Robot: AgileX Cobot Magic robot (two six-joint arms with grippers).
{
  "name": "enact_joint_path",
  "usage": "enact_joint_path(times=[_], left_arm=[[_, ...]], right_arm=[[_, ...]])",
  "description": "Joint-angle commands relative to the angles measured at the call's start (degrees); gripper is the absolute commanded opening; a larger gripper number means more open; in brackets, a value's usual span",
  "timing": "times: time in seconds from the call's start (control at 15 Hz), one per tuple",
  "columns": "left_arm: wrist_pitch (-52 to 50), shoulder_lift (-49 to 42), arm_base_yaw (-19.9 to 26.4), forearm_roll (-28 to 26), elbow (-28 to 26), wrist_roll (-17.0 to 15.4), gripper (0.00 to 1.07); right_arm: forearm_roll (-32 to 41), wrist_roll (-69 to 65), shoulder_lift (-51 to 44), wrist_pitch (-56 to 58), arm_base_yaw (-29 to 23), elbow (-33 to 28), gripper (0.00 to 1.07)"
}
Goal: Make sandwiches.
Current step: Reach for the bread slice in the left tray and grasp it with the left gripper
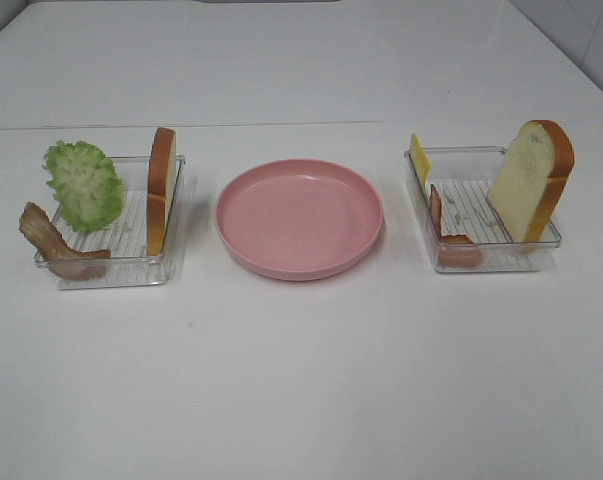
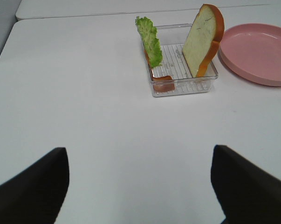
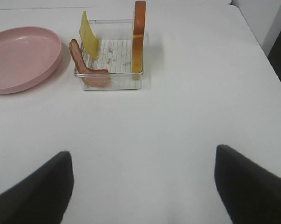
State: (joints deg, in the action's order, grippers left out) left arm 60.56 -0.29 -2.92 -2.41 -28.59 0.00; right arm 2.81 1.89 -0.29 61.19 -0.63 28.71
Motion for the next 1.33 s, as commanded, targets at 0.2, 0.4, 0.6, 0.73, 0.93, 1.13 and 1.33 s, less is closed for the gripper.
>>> enact_joint_path(times=[0.2, 0.4, 0.6, 0.73, 0.93, 1.13, 1.33], left_arm=[[-0.7, -1.1, 0.2, -0.1, 0.1, 0.3, 0.79], [-0.7, -1.1, 0.2, -0.1, 0.1, 0.3, 0.79], [-0.7, -1.1, 0.2, -0.1, 0.1, 0.3, 0.79], [-0.7, -1.1, 0.2, -0.1, 0.1, 0.3, 0.79], [-0.7, -1.1, 0.2, -0.1, 0.1, 0.3, 0.79], [-0.7, -1.1, 0.2, -0.1, 0.1, 0.3, 0.79], [-1.3, -0.6, 0.2, -0.2, -0.5, 0.0, 0.79]], right_arm=[[0.1, 0.0, -1.0, -0.5, 0.3, 0.0, 0.78], [0.1, 0.0, -1.0, -0.5, 0.3, 0.0, 0.78], [0.1, 0.0, -1.0, -0.5, 0.3, 0.0, 0.78], [0.1, 0.0, -1.0, -0.5, 0.3, 0.0, 0.78], [0.1, 0.0, -1.0, -0.5, 0.3, 0.0, 0.78], [0.1, 0.0, -1.0, -0.5, 0.3, 0.0, 0.78], [0.1, 0.0, -1.0, -0.5, 0.3, 0.0, 0.78]])
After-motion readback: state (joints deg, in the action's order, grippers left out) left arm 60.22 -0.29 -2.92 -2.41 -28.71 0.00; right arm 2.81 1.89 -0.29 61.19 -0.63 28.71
